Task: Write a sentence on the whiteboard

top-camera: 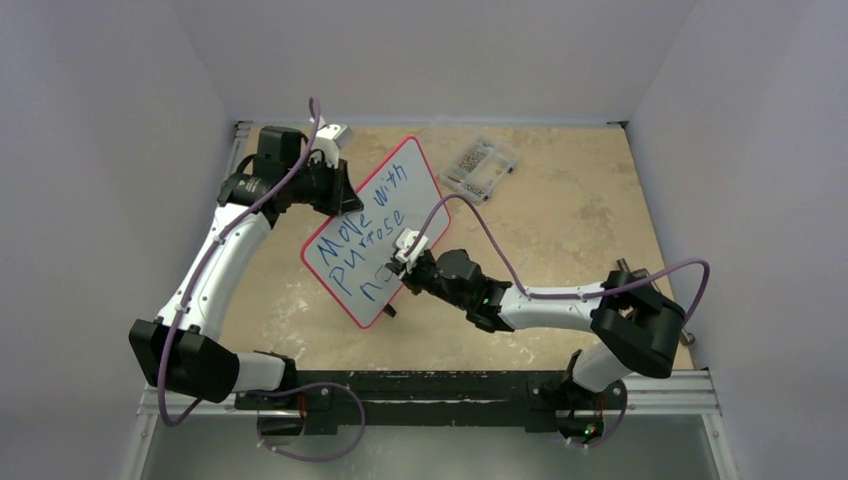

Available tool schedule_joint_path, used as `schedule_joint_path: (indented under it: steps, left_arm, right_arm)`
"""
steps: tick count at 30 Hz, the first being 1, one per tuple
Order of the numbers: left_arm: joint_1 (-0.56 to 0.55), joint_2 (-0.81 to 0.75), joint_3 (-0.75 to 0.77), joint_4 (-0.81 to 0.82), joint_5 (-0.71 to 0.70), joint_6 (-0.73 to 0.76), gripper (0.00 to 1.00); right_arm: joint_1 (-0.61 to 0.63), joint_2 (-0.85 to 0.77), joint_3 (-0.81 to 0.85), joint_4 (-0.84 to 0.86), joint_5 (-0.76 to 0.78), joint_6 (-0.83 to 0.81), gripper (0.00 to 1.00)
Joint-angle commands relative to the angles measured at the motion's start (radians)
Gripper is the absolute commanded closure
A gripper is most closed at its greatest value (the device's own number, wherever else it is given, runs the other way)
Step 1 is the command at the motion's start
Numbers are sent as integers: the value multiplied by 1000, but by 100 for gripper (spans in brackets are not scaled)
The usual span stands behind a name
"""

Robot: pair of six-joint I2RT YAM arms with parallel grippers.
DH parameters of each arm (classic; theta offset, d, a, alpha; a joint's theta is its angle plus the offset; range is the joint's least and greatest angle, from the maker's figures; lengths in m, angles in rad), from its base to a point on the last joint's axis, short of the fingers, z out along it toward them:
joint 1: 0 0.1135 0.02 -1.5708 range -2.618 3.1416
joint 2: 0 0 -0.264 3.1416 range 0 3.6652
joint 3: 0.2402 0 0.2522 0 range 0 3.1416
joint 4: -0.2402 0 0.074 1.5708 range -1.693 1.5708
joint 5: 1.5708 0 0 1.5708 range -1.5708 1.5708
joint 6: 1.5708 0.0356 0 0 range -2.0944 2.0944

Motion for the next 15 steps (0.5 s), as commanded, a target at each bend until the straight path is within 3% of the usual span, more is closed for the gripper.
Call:
schedule_joint_path:
  steps: [1,15]
  left_arm:
    - [-4,-24,10,20,14,-1,100]
    - [-4,-24,10,21,13,-1,100]
  right_arm:
    - [0,-38,58,86,-75,21,100]
    - [0,-183,7,17,10,29,100]
